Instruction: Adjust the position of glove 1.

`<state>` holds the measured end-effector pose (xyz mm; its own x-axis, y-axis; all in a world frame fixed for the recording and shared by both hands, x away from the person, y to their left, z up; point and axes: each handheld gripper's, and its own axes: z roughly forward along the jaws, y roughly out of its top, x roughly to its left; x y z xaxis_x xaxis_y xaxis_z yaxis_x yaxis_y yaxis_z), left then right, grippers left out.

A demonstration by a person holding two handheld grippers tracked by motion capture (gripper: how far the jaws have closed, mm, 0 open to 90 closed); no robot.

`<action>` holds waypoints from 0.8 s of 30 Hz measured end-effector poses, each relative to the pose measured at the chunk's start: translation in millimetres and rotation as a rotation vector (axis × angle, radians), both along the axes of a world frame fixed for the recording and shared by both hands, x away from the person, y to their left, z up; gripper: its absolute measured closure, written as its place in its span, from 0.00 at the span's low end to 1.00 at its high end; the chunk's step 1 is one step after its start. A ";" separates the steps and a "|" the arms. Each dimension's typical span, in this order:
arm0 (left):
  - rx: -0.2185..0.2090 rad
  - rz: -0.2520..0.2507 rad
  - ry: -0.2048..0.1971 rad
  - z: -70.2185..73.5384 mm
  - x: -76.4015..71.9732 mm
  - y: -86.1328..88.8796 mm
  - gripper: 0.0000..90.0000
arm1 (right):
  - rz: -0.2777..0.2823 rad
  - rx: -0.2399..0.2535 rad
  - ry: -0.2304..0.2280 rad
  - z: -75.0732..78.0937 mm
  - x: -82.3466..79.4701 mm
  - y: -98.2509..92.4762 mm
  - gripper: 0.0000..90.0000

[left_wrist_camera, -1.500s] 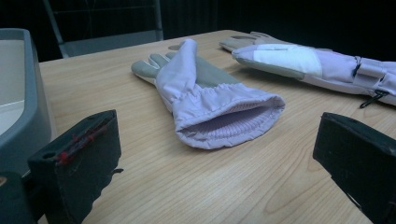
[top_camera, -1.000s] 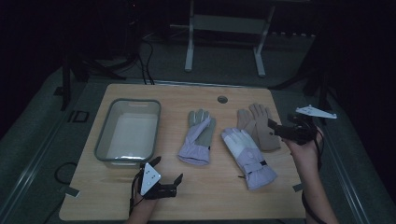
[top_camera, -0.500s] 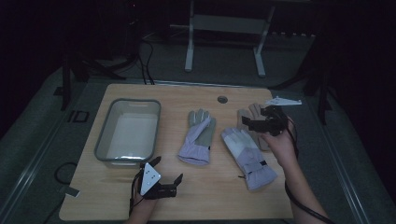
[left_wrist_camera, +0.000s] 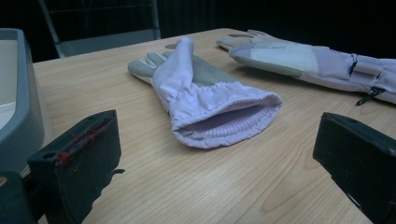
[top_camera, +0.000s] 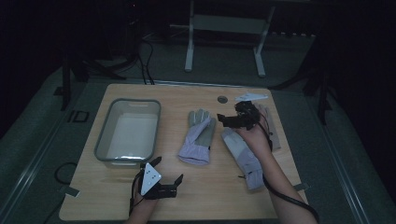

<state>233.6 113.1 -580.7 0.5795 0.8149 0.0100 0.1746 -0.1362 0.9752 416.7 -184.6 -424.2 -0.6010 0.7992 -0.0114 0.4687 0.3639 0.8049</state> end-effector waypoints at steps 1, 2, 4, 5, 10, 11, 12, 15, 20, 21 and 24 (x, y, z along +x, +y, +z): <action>-0.001 0.000 0.000 0.0 -0.1 -0.1 0.01 | 0.001 -0.005 0.006 -2.4 2.1 4.7 0.16; 0.000 -0.001 -0.003 -0.1 0.0 -0.2 0.01 | 0.004 -0.009 0.009 -4.4 3.6 8.1 0.16; 0.002 -0.003 -0.003 -0.1 -0.2 -0.4 0.01 | 0.014 -0.016 0.026 -11.5 7.7 18.3 0.16; 0.004 -0.003 -0.005 -0.1 -0.2 -0.5 0.01 | 0.021 -0.020 0.032 -14.1 9.1 21.5 0.16; 0.009 -0.009 -0.002 0.1 -0.1 -0.6 0.01 | 0.041 -0.059 0.081 -35.9 19.0 40.7 0.16; 0.007 -0.009 -0.003 0.0 -0.1 -0.7 0.01 | 0.042 -0.060 0.099 -41.0 21.5 43.9 0.16; 0.007 -0.009 -0.003 0.0 -0.1 -0.7 0.01 | 0.040 -0.063 0.114 -46.2 23.9 46.9 0.16; 0.010 -0.010 -0.004 0.1 -0.1 -0.6 0.01 | 0.039 -0.079 0.157 -66.3 29.8 59.1 0.16; 0.009 -0.010 -0.003 0.1 -0.2 -0.8 0.01 | 0.038 -0.111 0.223 -91.9 33.1 74.0 0.16; 0.009 -0.010 -0.002 0.1 -0.1 -0.8 0.01 | 0.033 -0.123 0.231 -96.2 32.9 76.8 0.16; 0.006 -0.010 -0.002 0.0 0.1 -0.7 0.01 | 0.050 -0.149 0.263 -108.5 33.8 82.9 0.24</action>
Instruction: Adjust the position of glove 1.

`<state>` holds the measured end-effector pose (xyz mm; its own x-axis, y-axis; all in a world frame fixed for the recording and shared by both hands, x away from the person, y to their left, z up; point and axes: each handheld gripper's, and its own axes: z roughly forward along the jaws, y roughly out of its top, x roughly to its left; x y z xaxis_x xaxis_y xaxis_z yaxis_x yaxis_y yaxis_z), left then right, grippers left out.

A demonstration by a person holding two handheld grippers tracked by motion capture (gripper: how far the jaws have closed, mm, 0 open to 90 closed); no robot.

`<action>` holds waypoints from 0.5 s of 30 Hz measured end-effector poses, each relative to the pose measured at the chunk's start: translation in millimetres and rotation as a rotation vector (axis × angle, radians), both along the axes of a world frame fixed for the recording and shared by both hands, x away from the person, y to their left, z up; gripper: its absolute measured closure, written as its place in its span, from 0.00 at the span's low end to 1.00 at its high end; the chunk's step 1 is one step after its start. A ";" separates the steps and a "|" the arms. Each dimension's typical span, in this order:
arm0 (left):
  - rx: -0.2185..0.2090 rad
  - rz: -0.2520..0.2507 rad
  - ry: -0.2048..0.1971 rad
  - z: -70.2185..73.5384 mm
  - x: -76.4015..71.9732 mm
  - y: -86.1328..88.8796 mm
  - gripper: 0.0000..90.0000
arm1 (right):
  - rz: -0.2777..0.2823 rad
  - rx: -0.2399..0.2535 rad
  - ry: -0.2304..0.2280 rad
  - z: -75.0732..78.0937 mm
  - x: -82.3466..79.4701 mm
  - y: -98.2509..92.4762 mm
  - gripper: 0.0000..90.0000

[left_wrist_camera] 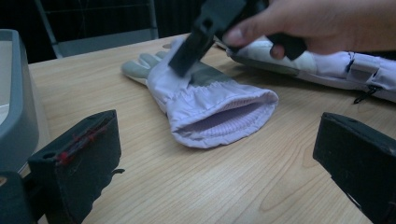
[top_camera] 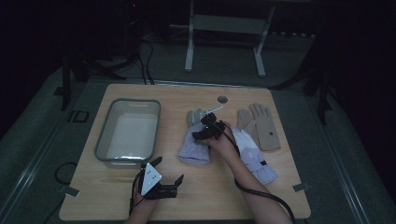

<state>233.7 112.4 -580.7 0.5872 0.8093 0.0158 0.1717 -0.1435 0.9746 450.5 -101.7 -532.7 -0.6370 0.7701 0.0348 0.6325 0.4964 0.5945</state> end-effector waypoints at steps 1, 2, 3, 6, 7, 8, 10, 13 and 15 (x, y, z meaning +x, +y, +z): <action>0.001 0.000 0.000 0.0 -0.1 0.0 0.01 | -0.004 -0.004 0.010 -4.2 0.7 1.0 0.24; 0.003 -0.001 -0.001 0.0 -0.2 -0.1 0.01 | -0.006 -0.004 0.014 -6.0 1.3 1.1 0.24; 0.003 -0.001 -0.002 0.0 -0.3 -0.2 0.01 | -0.005 -0.001 0.017 -7.3 2.0 0.8 0.24; 0.004 -0.001 -0.003 0.0 -0.4 -0.2 0.01 | 0.010 -0.021 0.009 -9.9 1.8 1.4 0.26; 0.004 -0.001 -0.003 0.0 -0.4 -0.2 0.01 | 0.014 -0.022 0.006 -11.0 1.7 1.4 0.27; 0.004 -0.001 -0.003 0.0 -0.4 -0.2 0.01 | 0.019 -0.021 0.006 -11.5 2.0 1.2 0.28; 0.005 0.000 -0.004 0.0 -0.4 -0.3 0.01 | 0.034 -0.015 0.011 -12.1 3.0 0.3 0.31; 0.004 0.001 -0.003 0.0 -0.4 -0.4 0.01 | 0.084 0.002 0.022 -11.3 2.6 -0.4 0.48; 0.003 0.002 -0.001 0.0 -0.3 -0.3 0.01 | 0.106 0.014 0.039 -10.1 2.3 -0.5 0.60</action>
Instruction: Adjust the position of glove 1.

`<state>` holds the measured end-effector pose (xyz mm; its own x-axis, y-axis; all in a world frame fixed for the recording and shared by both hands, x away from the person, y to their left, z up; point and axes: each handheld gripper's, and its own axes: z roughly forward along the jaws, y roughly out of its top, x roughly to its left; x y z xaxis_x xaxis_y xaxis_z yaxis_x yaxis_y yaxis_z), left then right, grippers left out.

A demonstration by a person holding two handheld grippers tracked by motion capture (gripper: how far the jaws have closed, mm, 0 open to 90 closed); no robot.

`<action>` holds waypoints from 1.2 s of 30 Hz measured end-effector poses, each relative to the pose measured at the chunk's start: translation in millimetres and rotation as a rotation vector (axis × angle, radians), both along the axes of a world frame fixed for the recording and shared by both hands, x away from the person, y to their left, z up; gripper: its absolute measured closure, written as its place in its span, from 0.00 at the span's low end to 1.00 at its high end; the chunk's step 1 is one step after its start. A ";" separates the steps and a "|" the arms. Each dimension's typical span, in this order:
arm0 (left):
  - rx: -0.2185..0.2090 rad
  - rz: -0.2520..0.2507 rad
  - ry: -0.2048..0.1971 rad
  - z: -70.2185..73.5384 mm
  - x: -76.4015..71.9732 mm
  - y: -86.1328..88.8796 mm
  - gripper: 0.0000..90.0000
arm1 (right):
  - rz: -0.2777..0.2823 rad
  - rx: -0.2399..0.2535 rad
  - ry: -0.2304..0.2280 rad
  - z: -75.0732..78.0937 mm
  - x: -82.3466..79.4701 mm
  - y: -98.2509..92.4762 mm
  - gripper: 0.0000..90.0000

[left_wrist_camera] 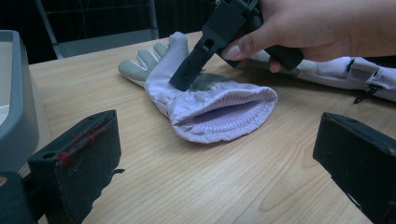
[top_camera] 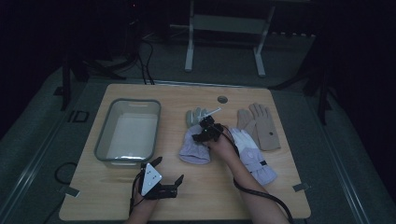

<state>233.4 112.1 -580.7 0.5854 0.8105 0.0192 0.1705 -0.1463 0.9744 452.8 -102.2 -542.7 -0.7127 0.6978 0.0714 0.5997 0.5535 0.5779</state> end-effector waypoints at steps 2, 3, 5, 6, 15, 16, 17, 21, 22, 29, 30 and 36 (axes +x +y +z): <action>-0.001 0.001 0.001 0.0 0.0 0.0 0.01 | 0.017 -0.002 0.010 1.8 -0.4 0.5 0.73; -0.001 0.001 0.001 0.0 0.0 0.0 0.01 | 0.017 0.003 0.017 2.9 -1.0 0.8 0.78; -0.001 0.001 0.001 0.0 0.1 0.1 0.01 | 0.022 0.001 0.012 5.3 -2.2 1.4 0.85; -0.003 0.002 0.001 0.0 0.0 0.2 0.01 | 0.022 0.007 0.018 7.5 -3.1 1.3 0.87; -0.005 0.004 0.001 0.0 0.1 0.3 0.01 | 0.058 0.036 -0.032 38.8 -25.2 -9.9 0.89; -0.005 0.004 0.000 0.0 0.1 0.3 0.01 | 0.056 0.042 -0.039 43.0 -29.0 -11.4 0.89; -0.005 0.005 0.001 0.0 0.2 0.3 0.01 | 0.051 0.051 -0.052 47.1 -33.0 -13.1 0.89; -0.002 0.007 0.000 0.0 -0.1 0.3 0.01 | 0.038 0.079 -0.077 61.3 -47.4 -20.8 0.89; -0.002 0.007 0.000 0.1 -0.1 0.2 0.01 | 0.034 0.080 -0.078 63.0 -50.4 -21.7 0.89; -0.003 0.007 0.001 0.1 0.0 0.1 0.01 | 0.002 0.063 -0.088 59.1 -71.1 -27.8 0.89; -0.003 0.007 0.001 0.0 0.0 0.0 0.01 | -0.001 0.055 -0.085 55.8 -71.5 -28.4 0.89; -0.005 0.006 0.002 0.0 0.3 0.2 0.01 | 0.012 0.034 -0.034 27.5 -65.2 -27.5 0.88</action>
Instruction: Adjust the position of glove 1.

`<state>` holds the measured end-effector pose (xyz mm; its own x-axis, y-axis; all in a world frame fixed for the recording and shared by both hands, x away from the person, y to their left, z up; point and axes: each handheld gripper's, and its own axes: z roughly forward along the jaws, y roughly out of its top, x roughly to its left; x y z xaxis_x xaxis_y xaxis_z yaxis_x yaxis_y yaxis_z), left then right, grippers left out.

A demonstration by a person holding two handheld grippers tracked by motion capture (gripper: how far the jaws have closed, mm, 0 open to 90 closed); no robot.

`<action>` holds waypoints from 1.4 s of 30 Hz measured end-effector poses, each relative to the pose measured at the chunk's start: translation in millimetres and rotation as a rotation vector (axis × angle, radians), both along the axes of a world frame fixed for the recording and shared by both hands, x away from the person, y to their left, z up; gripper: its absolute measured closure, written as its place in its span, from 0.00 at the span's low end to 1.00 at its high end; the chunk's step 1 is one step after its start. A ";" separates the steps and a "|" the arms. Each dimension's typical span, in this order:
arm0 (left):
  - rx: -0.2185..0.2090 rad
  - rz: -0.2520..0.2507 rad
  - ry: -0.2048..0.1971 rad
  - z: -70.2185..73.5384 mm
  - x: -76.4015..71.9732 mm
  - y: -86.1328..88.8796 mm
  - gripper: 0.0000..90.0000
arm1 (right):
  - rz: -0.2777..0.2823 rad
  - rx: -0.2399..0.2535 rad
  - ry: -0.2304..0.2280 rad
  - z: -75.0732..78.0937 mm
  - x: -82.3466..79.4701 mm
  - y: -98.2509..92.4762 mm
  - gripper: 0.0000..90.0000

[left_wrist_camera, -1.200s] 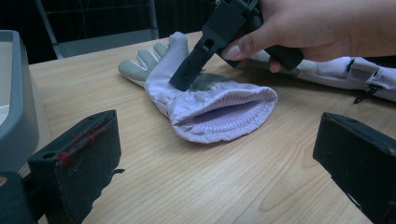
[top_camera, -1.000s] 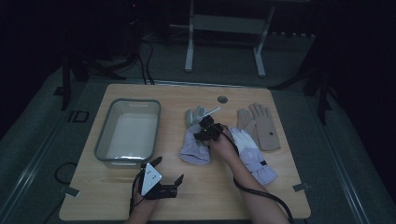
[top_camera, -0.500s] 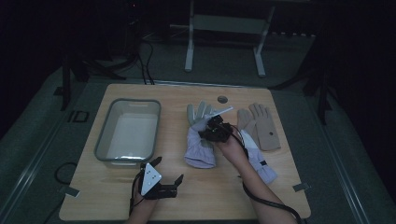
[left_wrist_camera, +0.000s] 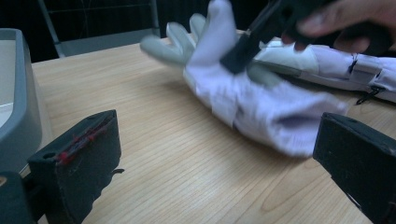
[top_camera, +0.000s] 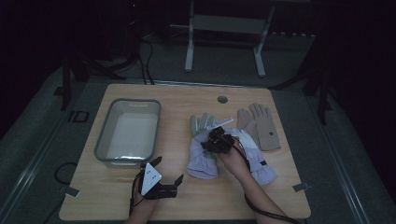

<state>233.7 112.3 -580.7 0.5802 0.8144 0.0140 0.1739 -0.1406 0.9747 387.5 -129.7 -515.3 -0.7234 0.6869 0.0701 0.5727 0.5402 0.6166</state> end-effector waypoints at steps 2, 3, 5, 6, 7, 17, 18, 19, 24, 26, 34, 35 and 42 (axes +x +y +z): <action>0.000 -0.001 0.000 0.0 0.0 0.0 0.01 | 0.003 -0.009 0.019 -10.6 3.6 0.6 0.87; 0.001 -0.001 0.000 0.0 0.0 0.0 0.01 | 0.003 -0.002 0.030 -14.6 5.2 0.0 0.86; 0.001 -0.002 0.000 0.0 0.1 -0.1 0.01 | 0.002 0.019 0.043 -17.9 7.9 -2.0 0.80; 0.001 -0.001 0.001 0.0 0.1 -0.1 0.01 | 0.003 0.023 0.042 -18.2 8.7 -2.5 0.76; 0.001 -0.001 0.001 0.0 0.1 -0.1 0.01 | 0.003 0.022 0.044 -17.0 9.4 -2.7 0.69; -0.001 -0.001 0.002 0.0 0.1 -0.1 0.01 | 0.032 0.026 -0.008 6.0 7.8 -14.5 0.43; -0.001 -0.001 0.002 0.0 0.1 0.0 0.01 | 0.033 0.037 -0.023 12.4 7.2 -18.9 0.39; -0.002 -0.001 0.003 0.0 0.2 0.0 0.01 | 0.033 0.037 -0.023 12.4 7.2 -18.9 0.39; -0.003 0.000 0.003 0.0 0.2 0.0 0.01 | 0.035 0.050 -0.036 28.3 7.5 -36.8 0.38; -0.002 0.000 0.003 0.0 0.2 0.0 0.01 | 0.028 0.051 -0.048 32.8 6.6 -44.4 0.38; -0.001 0.001 0.003 0.0 0.1 0.0 0.01 | 0.001 0.016 -0.071 41.5 1.1 -76.9 0.38; -0.001 0.001 0.002 0.0 0.1 -0.1 0.01 | -0.004 0.010 -0.076 42.0 0.3 -81.2 0.38; -0.015 0.000 0.015 0.1 0.7 0.7 0.01 | -0.021 -0.023 -0.087 43.8 -4.4 -113.0 0.43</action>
